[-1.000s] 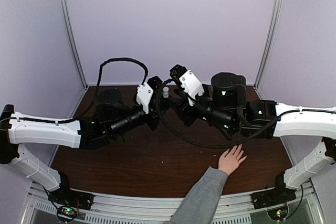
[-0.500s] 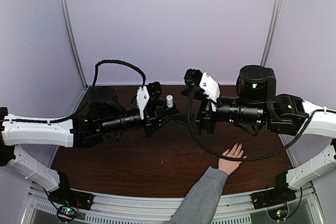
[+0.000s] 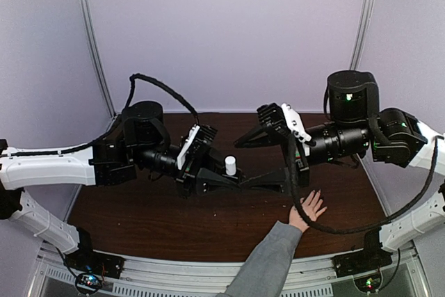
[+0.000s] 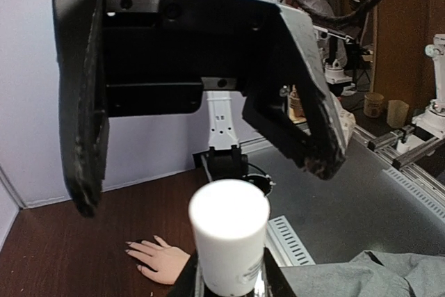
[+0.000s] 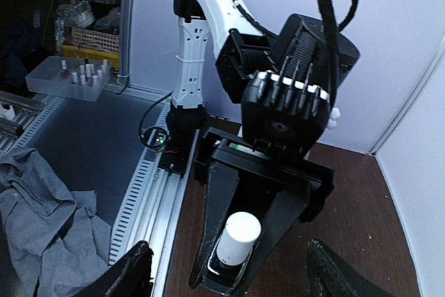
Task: Paint the nails
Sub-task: Screw the nail polish bottle cap onto the nail polish bottle.
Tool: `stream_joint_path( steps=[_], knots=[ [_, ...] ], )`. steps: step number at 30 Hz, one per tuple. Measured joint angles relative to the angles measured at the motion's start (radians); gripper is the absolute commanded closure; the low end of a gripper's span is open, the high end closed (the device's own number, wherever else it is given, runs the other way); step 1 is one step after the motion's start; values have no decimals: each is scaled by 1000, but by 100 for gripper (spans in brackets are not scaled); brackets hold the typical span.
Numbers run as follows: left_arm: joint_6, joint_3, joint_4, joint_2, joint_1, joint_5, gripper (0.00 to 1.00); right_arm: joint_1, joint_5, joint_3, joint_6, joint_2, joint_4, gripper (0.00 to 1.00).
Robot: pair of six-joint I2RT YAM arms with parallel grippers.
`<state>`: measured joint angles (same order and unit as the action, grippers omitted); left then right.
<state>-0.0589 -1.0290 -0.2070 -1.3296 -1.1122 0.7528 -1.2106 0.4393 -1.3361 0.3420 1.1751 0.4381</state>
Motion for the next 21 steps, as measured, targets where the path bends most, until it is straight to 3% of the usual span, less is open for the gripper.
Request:
stream_joint_path(
  steps=[7, 15, 18, 21],
  knots=[
    [0, -31, 69, -32, -13, 119, 100, 0, 134, -35, 25, 60, 63, 37],
    [0, -45, 119, -41, -16, 175, 100, 0, 215, -61, 9, 110, 90, 64],
    [-1, -45, 130, -41, -16, 182, 100, 0, 227, -68, -1, 117, 92, 68],
    [-4, -45, 132, -41, -16, 184, 100, 0, 235, -68, -7, 117, 93, 79]
  ],
)
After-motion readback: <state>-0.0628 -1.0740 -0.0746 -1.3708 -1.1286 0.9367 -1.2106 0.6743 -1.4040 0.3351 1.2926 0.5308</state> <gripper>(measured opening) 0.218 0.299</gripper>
